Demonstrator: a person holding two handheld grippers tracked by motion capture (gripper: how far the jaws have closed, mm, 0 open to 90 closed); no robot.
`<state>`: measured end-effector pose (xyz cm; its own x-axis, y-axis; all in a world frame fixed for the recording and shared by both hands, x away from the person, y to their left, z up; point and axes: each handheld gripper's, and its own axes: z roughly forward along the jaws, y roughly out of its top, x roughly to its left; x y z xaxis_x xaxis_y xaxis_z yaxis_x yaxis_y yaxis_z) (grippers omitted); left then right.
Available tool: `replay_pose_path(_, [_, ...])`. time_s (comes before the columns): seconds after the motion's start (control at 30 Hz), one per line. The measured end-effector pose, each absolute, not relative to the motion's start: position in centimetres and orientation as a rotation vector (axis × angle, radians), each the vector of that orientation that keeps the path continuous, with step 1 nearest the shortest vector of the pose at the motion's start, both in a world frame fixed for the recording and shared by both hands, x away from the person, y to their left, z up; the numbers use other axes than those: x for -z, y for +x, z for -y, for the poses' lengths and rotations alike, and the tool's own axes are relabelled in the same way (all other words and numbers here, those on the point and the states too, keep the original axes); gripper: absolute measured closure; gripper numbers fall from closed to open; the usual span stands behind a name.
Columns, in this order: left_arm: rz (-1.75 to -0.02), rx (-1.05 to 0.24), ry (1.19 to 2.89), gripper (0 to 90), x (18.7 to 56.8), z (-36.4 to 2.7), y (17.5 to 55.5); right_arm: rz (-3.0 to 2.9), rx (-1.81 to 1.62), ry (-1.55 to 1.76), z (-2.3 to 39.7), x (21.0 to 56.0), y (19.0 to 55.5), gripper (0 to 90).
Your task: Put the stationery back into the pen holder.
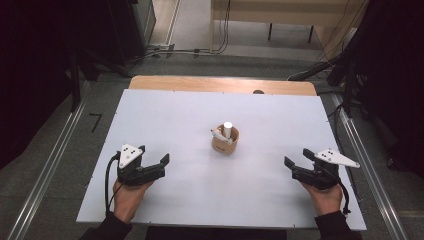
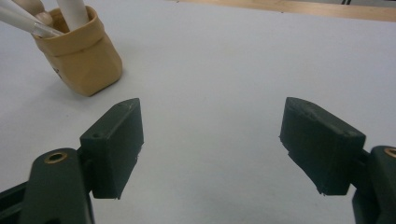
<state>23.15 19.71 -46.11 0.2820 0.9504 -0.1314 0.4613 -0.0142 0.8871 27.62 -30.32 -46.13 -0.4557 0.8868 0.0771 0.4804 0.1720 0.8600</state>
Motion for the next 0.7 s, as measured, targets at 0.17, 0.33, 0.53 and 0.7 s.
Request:
replay_pose_path(0.17, [-1.331, -0.672, 1.621, 11.9, 46.2, -20.1, 22.9, -1.993, -1.199, 1.309, 31.1, 46.2, 27.3, 20.0])
replay_pose_path(0.33, [-1.347, -0.678, 1.611, 11.9, 46.2, -20.6, 22.9, -1.983, -1.189, 1.328, 31.8, 46.4, 26.9, 20.0])
replay_pose_path(0.53, [-1.367, -0.693, 1.609, 11.9, 46.4, -21.2, 22.8, -1.964, -1.173, 1.355, 32.8, 46.5, 26.4, 20.0])
replay_pose_path(0.7, [-1.378, -0.696, 1.610, 11.9, 46.7, -21.4, 22.7, -1.941, -1.164, 1.382, 33.8, 46.7, 26.0, 20.0])
